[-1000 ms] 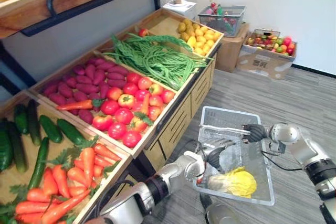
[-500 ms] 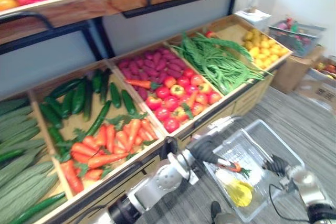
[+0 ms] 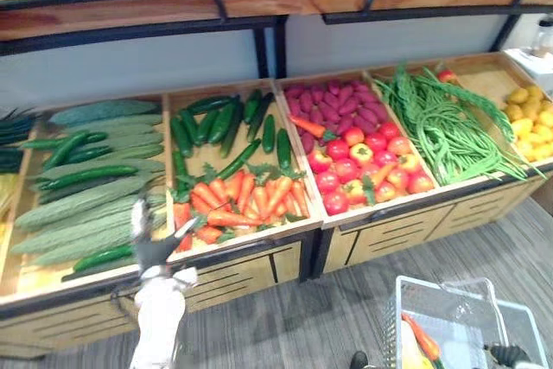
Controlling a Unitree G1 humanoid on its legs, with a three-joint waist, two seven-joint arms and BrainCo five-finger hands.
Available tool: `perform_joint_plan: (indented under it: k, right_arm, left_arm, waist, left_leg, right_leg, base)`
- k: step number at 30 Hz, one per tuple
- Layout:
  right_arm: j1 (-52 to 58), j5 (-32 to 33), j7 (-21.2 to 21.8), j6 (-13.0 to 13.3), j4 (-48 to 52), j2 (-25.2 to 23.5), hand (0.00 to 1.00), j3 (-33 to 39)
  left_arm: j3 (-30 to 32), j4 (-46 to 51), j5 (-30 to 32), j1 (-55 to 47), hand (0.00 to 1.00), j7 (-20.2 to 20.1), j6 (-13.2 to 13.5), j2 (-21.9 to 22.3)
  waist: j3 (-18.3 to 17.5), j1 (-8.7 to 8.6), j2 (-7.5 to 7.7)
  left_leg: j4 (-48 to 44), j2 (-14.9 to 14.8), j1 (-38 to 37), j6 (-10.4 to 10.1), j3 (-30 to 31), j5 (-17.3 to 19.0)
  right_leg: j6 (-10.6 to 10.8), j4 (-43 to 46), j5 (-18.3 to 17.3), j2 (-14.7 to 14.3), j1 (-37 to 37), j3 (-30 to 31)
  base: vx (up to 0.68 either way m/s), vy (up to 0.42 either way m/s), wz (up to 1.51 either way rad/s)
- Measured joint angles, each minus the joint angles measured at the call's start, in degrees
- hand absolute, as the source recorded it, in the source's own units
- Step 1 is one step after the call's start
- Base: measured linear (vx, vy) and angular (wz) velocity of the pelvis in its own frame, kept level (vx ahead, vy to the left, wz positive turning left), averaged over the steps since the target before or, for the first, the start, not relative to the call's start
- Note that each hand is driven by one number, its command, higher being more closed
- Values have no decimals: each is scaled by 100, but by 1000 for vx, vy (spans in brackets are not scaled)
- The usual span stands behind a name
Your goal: Pick vegetable in the basket
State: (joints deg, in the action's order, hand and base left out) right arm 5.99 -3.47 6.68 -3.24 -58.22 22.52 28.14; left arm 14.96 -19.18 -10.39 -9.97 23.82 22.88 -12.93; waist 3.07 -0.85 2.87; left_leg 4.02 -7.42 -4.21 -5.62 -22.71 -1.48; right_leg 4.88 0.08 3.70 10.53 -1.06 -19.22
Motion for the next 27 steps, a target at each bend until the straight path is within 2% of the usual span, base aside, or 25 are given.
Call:
perform_joint_plan:
  k: [2, 4, 8, 10, 13, 17, 19, 20, 21, 22, 23, 26, 27]
  right_arm:
    - [75, 9, -134, -1, -98, -75, 100, 132]
    - [135, 7, -172, -28, -98, -111, 100, 194]
    - [248, 4, -244, -36, -94, -237, 100, 296]
    - [282, 5, -261, -32, -100, -277, 100, 309]
    - [323, 5, -280, -19, -132, -283, 100, 316]
    - [326, 6, -392, 13, -227, -276, 100, 366]
    - [325, 4, -443, 34, -347, -268, 100, 410]
    - [325, 3, -455, 39, -348, -267, 100, 410]
    - [347, -4, -478, 82, -351, -270, 100, 409]
    - [375, -5, -484, 93, -351, -275, 100, 409]
    - [416, -8, -493, 106, -357, -281, 100, 409]
    - [460, -28, -567, 171, -363, -310, 100, 400]
    - [459, -33, -609, 193, -363, -312, 100, 390]
  left_arm:
    - [513, -878, -650, -202, 0, 101, 151, 222]
    - [752, -1512, -1303, -253, 0, 134, 205, 358]
    - [1175, -2939, -2657, -329, 0, 137, 153, 560]
    - [1360, -3455, -2907, -327, 0, 10, 138, 628]
    - [1555, -3718, -2462, -378, 0, 113, 129, 722]
    - [1704, -4103, -1874, -357, 0, -64, -292, 725]
    - [1701, -4350, -1541, -371, 0, -495, -633, 759]
    - [1696, -4400, -1524, -375, 0, -626, -717, 778]
    - [1680, -4514, -1450, -385, 0, -941, -929, 842]
    - [1642, -4565, -1386, -369, 0, -1088, -1010, 856]
    - [1522, -4605, -1293, -364, 0, -1424, -1191, 878]
    - [1179, -4678, -958, -373, 0, -2003, -1387, 948]
    - [1101, -4685, -901, -378, 0, -2089, -1420, 956]
  waist:
    - [-22, 81, 26]
    - [-27, 121, 24]
    - [-124, 112, -19]
    - [-134, 105, -26]
    - [-140, 98, -41]
    - [-160, 69, -118]
    - [-176, 73, -145]
    - [-174, 82, -149]
    - [-179, 71, -159]
    - [-179, 73, -160]
    - [-177, 74, -165]
    - [-169, 78, -177]
    - [-163, 91, -185]
  left_leg:
    - [36, 5, -32, 0, 108, -32]
    - [137, 24, -122, -16, 160, -65]
    - [176, 36, -207, -18, 266, -55]
    - [177, 30, -216, -2, 275, -36]
    - [178, 12, -206, -5, 275, -38]
    - [178, -9, -216, -13, 253, -40]
    - [178, -32, -256, -59, 185, -29]
    - [178, -40, -282, -79, 146, -23]
    - [178, -49, -314, -98, 113, -11]
    - [178, -49, -313, -101, 113, -9]
    - [177, -49, -311, -106, 107, -5]
    - [177, -49, -354, -121, 43, 15]
    - [177, -51, -387, -129, 1, 29]
  right_leg:
    - [0, -18, -16, 5, 93, -104]
    - [1, -59, -16, 10, 200, -173]
    - [46, -187, -46, 9, 394, -257]
    - [69, -212, -62, 0, 453, -253]
    - [70, -250, -62, -34, 446, -200]
    - [70, -298, -61, -88, 453, -68]
    - [70, -300, -58, -126, 458, 21]
    - [71, -300, -58, -137, 458, 53]
    - [71, -304, -58, -152, 470, 89]
    - [71, -306, -58, -153, 471, 89]
    - [70, -308, -57, -154, 466, 95]
    - [68, -307, -56, -158, 468, 149]
    - [68, -306, -56, -163, 469, 184]
  base:
    - [-3, -7, 25]
    - [-11, 1, 18]
    - [-23, 3, 14]
    - [-30, 3, 6]
    - [-12, 2, 0]
    - [6, -9, -5]
    - [33, -7, -14]
    - [40, -9, -21]
    - [32, -7, -14]
    - [41, -5, -9]
    - [30, 1, -1]
    - [34, 7, -9]
    - [26, 10, -23]
